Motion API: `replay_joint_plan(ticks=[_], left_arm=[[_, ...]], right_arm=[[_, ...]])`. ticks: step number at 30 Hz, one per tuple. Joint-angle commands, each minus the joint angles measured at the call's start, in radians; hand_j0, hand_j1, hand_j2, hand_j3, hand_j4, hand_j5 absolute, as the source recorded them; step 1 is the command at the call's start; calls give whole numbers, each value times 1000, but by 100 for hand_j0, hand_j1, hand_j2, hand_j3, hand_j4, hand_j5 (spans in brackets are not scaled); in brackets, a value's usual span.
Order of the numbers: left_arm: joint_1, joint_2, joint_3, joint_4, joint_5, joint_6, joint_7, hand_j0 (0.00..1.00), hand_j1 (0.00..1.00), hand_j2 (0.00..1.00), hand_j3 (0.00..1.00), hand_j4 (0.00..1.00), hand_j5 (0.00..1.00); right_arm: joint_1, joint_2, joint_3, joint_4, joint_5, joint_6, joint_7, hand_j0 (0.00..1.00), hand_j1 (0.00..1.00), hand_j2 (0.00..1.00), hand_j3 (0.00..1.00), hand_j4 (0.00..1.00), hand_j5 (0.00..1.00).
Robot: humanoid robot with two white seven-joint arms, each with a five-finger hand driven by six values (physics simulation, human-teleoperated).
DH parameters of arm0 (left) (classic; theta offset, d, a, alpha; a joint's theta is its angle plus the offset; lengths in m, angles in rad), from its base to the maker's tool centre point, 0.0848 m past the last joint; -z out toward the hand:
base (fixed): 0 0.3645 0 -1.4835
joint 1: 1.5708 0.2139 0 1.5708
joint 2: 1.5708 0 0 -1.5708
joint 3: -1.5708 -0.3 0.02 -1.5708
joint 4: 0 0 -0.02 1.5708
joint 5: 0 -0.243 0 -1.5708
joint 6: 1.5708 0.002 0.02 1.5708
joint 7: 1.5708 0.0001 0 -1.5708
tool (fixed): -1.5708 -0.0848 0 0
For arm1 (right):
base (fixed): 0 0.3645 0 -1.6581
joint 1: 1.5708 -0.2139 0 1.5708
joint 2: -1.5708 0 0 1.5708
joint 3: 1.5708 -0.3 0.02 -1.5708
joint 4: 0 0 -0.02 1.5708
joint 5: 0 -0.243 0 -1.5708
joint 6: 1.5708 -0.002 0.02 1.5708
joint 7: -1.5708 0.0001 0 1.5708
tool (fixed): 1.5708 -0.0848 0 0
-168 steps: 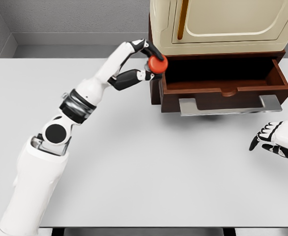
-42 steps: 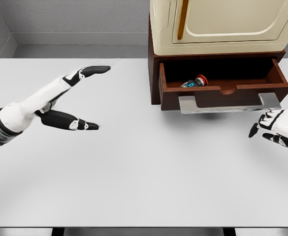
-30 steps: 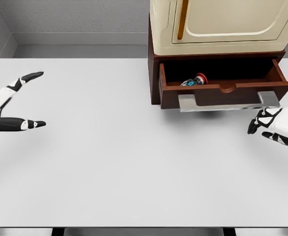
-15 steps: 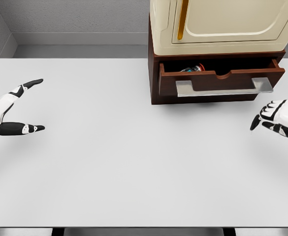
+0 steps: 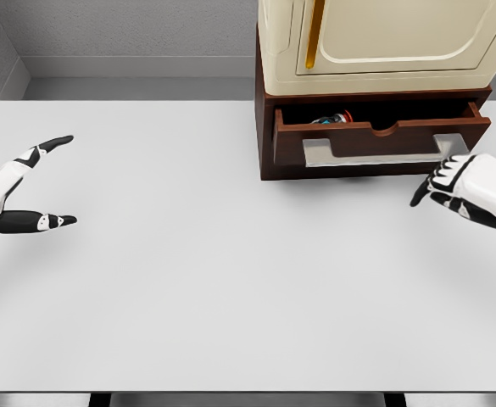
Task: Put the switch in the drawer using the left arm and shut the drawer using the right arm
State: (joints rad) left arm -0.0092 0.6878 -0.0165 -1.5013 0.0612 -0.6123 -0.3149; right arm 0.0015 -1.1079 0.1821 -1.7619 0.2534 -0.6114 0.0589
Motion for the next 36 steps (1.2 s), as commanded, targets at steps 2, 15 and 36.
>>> replay_joint_plan(ticks=[2,15,36], left_arm=[[0,1,1,-1,8,1,0,100,100,100,100,100,100],[0,-1,1,-1,8,1,0,100,100,100,100,100,100],[2,-2,1,-2,8,1,0,100,100,100,100,100,100]], right_arm=[[0,25,3,-4,6,1,1,47,47,47,47,47,47],[-84,82,94,-2,40,1,1,48,48,48,48,48,48],[-232,142,209,119,56,1,50,51,51,51,51,51,51]])
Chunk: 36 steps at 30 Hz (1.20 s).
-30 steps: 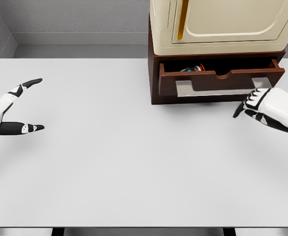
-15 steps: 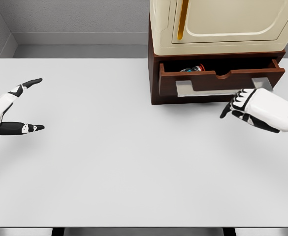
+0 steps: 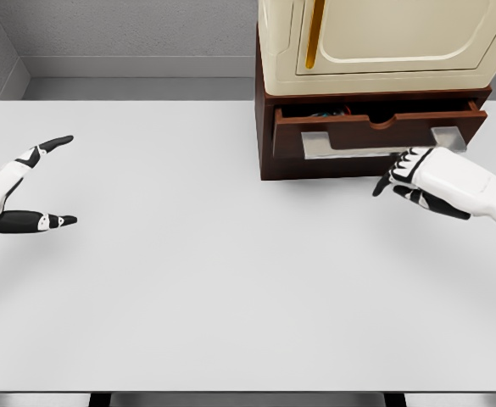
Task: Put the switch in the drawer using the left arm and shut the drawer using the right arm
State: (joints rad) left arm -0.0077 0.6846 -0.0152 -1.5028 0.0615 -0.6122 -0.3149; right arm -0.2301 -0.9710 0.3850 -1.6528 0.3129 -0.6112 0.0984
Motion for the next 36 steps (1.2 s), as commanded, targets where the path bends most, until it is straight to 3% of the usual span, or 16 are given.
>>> replay_joint_plan(ticks=[1,36], left_arm=[[0,1,1,0,8,1,0,100,100,100,100,100,100],[6,1,12,3,8,1,0,100,100,100,100,100,100]], right_arm=[[0,5,6,8,-3,0,10,51,51,51,51,51,51],[-213,104,106,157,-3,0,27,54,54,54,54,54,54]])
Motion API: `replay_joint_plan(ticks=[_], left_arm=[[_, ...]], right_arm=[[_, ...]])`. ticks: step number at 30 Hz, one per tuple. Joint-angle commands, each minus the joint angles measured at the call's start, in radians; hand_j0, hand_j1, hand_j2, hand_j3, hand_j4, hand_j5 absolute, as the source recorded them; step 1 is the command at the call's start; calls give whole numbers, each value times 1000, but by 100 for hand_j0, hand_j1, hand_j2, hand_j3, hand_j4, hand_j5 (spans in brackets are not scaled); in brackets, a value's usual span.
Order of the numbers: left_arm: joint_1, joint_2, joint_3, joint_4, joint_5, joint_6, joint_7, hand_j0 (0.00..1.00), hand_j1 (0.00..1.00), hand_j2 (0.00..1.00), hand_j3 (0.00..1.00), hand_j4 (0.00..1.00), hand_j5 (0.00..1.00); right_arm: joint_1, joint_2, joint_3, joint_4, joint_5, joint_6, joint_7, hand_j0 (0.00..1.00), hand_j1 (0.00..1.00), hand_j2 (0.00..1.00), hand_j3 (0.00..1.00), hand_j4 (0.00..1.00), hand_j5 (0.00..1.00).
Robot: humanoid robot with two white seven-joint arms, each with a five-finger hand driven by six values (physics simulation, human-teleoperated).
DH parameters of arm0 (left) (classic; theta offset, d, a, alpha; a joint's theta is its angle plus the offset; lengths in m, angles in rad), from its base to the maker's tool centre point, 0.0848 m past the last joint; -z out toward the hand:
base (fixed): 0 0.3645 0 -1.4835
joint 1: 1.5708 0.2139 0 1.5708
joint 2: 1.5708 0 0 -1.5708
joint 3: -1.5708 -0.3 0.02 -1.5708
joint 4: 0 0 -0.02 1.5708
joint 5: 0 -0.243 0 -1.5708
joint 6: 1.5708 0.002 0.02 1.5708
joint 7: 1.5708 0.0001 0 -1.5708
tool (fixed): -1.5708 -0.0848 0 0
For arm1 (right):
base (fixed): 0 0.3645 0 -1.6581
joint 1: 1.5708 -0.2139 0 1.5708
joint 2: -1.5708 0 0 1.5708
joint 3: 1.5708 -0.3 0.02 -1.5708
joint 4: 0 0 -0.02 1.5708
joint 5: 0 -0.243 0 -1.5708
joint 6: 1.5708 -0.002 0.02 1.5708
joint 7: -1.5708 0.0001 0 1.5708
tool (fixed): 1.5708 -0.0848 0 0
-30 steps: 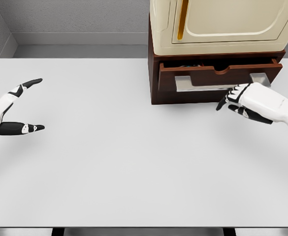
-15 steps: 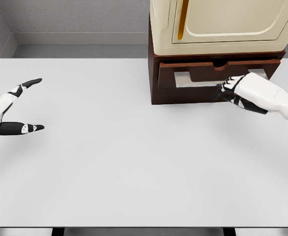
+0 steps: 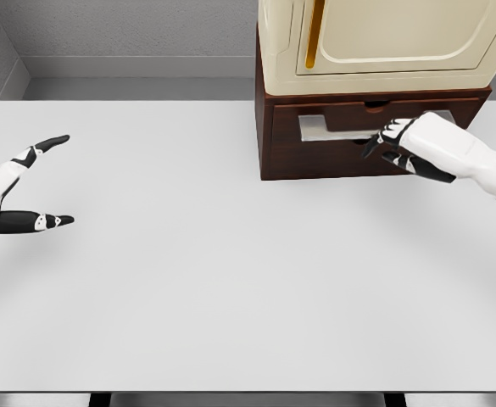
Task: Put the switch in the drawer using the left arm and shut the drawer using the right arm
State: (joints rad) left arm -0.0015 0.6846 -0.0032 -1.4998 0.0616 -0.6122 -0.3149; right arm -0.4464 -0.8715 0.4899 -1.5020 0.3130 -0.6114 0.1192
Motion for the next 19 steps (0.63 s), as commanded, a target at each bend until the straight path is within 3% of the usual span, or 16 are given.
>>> replay_joint_plan(ticks=[1,7,14,19], left_arm=[[0,1,0,0,7,1,0,100,100,100,100,100,100],[6,-7,3,1,9,1,0,100,100,100,100,100,100],[8,-22,22,0,9,1,-55,100,100,100,100,100,100],[9,-45,40,-2,9,1,-76,100,100,100,100,100,100]], right_arm=[[-2,3,15,6,-3,1,7,55,55,55,55,55,55],[-21,20,41,16,5,1,8,54,54,54,54,54,54],[86,-254,21,-10,-43,1,0,54,54,54,54,54,54],[141,-294,10,2,-69,1,-1,57,57,57,57,57,57]])
